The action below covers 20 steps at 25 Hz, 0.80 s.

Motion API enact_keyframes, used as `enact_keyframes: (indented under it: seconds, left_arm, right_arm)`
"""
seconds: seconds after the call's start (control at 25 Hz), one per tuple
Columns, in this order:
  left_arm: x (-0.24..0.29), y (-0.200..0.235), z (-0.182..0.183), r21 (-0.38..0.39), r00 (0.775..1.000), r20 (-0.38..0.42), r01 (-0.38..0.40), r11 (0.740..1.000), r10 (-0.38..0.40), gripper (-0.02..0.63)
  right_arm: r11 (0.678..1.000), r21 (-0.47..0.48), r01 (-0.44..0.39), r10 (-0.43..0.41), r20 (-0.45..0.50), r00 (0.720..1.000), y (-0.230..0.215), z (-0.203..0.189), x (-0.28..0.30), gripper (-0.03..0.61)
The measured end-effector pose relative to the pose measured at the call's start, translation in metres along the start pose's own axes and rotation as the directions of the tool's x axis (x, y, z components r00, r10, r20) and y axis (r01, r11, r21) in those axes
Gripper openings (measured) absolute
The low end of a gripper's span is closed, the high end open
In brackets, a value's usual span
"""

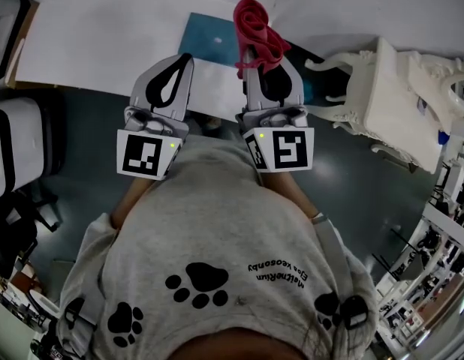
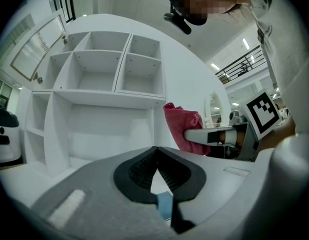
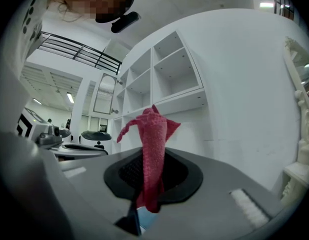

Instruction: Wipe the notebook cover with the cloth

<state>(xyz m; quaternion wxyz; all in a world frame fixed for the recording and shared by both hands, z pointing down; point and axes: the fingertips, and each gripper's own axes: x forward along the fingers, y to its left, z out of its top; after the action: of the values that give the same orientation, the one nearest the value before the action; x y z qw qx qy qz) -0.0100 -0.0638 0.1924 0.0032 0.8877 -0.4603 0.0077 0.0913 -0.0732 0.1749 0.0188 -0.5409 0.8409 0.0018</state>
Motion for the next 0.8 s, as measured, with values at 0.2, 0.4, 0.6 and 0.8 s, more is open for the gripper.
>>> enact_keyframes:
  seconds: [0.2,0.4,0.6,0.8]
  left_arm:
    - [0.001,0.012,-0.014,-0.006,1.0,-0.031,-0.005,1.0,0.004,-0.002]
    - [0.014,0.021,-0.021,0.011,0.998,-0.063,0.018,1.0,-0.017,-0.002]
    - [0.023,0.033,-0.027,0.014,0.993,-0.106,0.042,0.999,-0.041,-0.002]
    - [0.042,0.036,-0.046,-0.001,0.989,-0.134,0.06,0.998,-0.059,-0.002]
  right_arm:
    - [1.0,0.014,-0.016,0.016,-0.016,1.0,0.001,-0.007,0.016,0.049]
    - [0.999,-0.001,-0.032,0.032,-0.052,0.998,-0.002,-0.015,0.037,0.049]
    - [0.998,-0.004,-0.06,0.06,-0.092,0.994,0.003,-0.022,0.056,0.049]
    - [0.996,-0.032,-0.084,0.079,-0.129,0.988,-0.011,-0.039,0.071,0.049]
